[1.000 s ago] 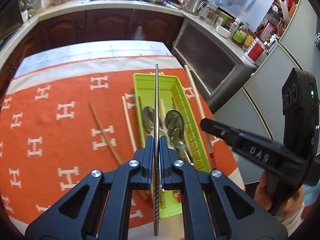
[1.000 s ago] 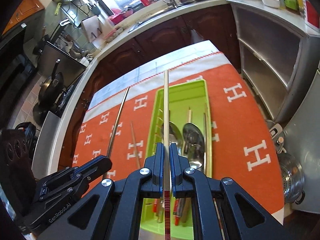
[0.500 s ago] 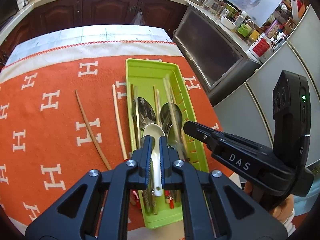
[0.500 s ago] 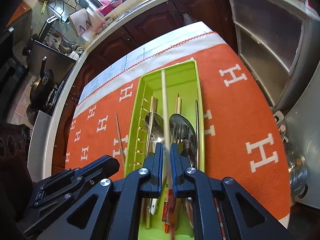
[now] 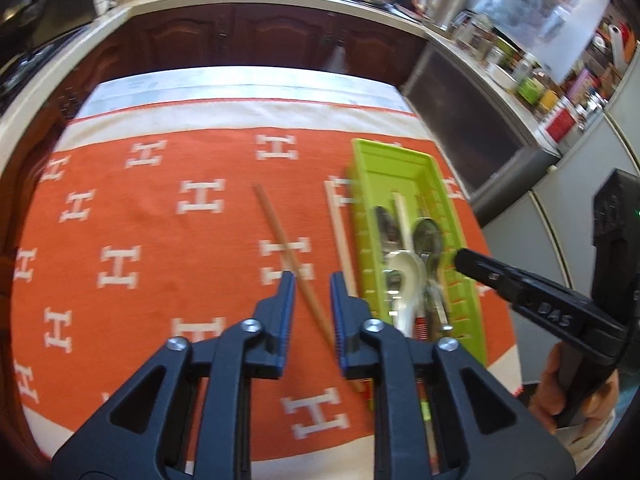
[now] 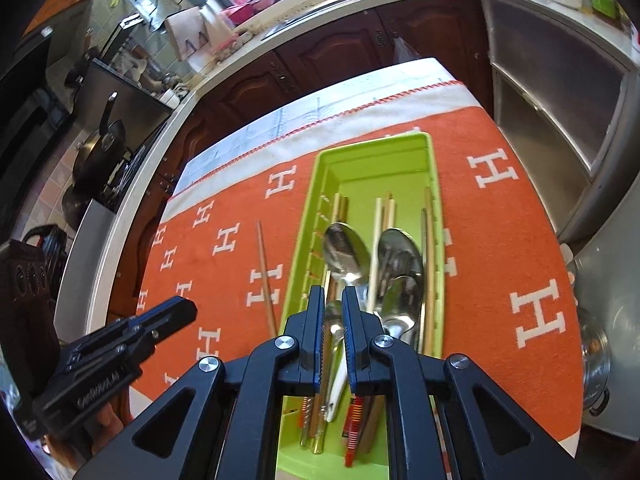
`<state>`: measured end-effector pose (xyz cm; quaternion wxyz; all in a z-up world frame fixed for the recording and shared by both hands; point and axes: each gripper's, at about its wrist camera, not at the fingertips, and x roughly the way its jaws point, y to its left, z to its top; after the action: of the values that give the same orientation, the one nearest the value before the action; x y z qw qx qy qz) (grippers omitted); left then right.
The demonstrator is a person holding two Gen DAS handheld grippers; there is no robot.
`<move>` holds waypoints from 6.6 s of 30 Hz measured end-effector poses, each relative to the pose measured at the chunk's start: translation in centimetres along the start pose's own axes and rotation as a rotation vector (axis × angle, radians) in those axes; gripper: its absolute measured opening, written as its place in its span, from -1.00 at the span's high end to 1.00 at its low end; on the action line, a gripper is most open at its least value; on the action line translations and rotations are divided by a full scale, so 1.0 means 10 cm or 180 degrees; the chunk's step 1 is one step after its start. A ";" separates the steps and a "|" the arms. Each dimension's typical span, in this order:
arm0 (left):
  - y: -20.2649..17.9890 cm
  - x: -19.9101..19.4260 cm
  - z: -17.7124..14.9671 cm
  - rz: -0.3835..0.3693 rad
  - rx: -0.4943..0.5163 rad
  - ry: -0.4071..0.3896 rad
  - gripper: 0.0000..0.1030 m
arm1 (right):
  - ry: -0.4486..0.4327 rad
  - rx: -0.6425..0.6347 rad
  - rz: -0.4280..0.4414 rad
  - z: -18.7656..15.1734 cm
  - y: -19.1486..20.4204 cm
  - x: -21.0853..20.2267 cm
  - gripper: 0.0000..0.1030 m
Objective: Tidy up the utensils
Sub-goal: 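Move the open right tool down onto a wooden chopstick on the blanket, then close the right tool on the wooden chopstick and lower it into the tray, then open the right tool over the tray while the left tool approaches a pale chopstick, then grasp the pale chopstick with the left tool and drop it into the tray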
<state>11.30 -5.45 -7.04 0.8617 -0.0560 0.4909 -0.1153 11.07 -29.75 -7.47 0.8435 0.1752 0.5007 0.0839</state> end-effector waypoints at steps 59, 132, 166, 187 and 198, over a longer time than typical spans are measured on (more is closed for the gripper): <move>1.42 -0.17 -0.47 0.0771 -0.0547 -0.0109 -0.24 | 0.0940 -0.0930 -0.0408 -0.03 1.40 1.61 0.88; -0.22 1.49 0.29 -0.0098 0.1101 0.0496 -0.29 | 0.0236 0.0149 -0.0078 0.14 -0.17 0.35 0.86; -0.30 1.37 0.24 -0.0204 0.1086 0.0590 0.21 | 0.0093 0.0053 -0.0163 0.16 -0.12 0.31 0.33; -0.02 0.67 0.38 -0.0098 0.0699 0.0570 0.95 | -0.0001 0.0076 -0.0083 0.13 -0.15 0.11 0.33; -0.67 0.21 0.61 -0.0398 0.0425 0.0513 0.95 | -0.0177 0.0155 0.0019 0.12 -0.15 -0.22 0.33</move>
<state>16.59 -12.54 -4.29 0.8124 -0.0196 0.5453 -0.2054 11.04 -32.07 -5.75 0.8524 0.1994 0.4785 0.0693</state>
